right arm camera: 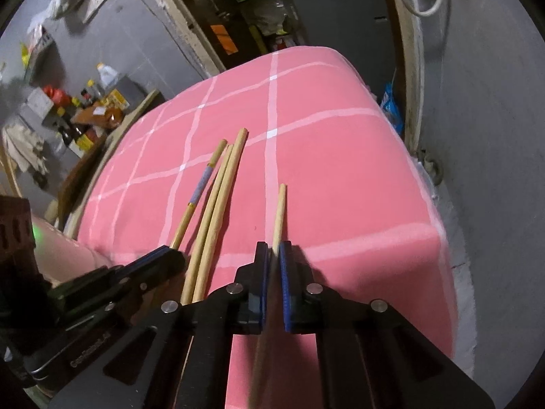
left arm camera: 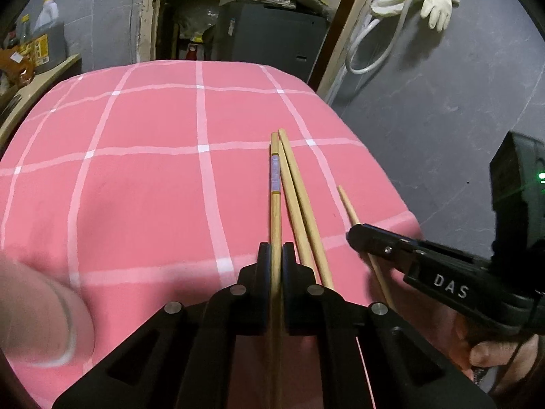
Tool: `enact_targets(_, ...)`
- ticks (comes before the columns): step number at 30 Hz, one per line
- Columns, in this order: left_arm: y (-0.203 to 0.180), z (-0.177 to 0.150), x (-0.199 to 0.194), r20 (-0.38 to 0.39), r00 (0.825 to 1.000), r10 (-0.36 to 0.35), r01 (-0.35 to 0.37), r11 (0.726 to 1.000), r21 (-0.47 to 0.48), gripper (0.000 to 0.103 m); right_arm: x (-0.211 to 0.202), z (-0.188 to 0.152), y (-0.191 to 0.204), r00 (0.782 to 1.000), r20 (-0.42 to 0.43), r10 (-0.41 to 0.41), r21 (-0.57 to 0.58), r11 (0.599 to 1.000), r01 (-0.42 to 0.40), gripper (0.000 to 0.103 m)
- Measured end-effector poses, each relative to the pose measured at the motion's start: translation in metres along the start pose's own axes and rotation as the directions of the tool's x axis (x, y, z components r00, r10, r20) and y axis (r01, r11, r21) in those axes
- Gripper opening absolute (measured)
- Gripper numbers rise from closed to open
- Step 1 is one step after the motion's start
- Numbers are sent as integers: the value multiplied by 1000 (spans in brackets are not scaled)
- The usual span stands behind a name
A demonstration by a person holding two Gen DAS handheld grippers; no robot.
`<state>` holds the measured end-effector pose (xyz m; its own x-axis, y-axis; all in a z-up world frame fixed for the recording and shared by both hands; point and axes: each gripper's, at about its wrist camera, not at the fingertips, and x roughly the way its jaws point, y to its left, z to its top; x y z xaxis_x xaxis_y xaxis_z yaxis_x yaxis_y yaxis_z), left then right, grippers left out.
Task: Organize utensils
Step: 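Lift the thin chopstick upright with the right tool toward the caddy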
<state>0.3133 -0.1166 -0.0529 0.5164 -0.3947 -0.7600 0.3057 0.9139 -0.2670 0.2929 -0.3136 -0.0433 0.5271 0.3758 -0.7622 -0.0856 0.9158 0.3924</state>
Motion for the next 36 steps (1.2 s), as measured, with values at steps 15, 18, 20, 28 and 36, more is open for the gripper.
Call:
enact_targets(15, -10, -31, -75, 261, 965, -42, 37, 999, 22, 4, -68, -43, 27, 946, 277, 168, -68, 985, -156, 3)
enact_targets(18, -10, -34, -98, 340, 939, -46, 42, 999, 19, 4, -85, -48, 33, 902, 369, 225, -90, 974, -207, 3)
enact_targets(20, -11, -35, -109, 387, 921, -45, 39, 999, 22, 4, -93, -48, 43, 869, 425, 252, -117, 968, -224, 3)
enact_targets(28, -6, -31, -169, 561, 827, -30, 9, 999, 40, 4, -121, -43, 101, 731, 588, 347, -274, 935, -223, 3)
enact_targets(36, 27, -21, -223, 693, 720, 25, -40, 999, 5, 4, -129, -30, 160, 616, 645, 453, -398, 887, -235, 3)
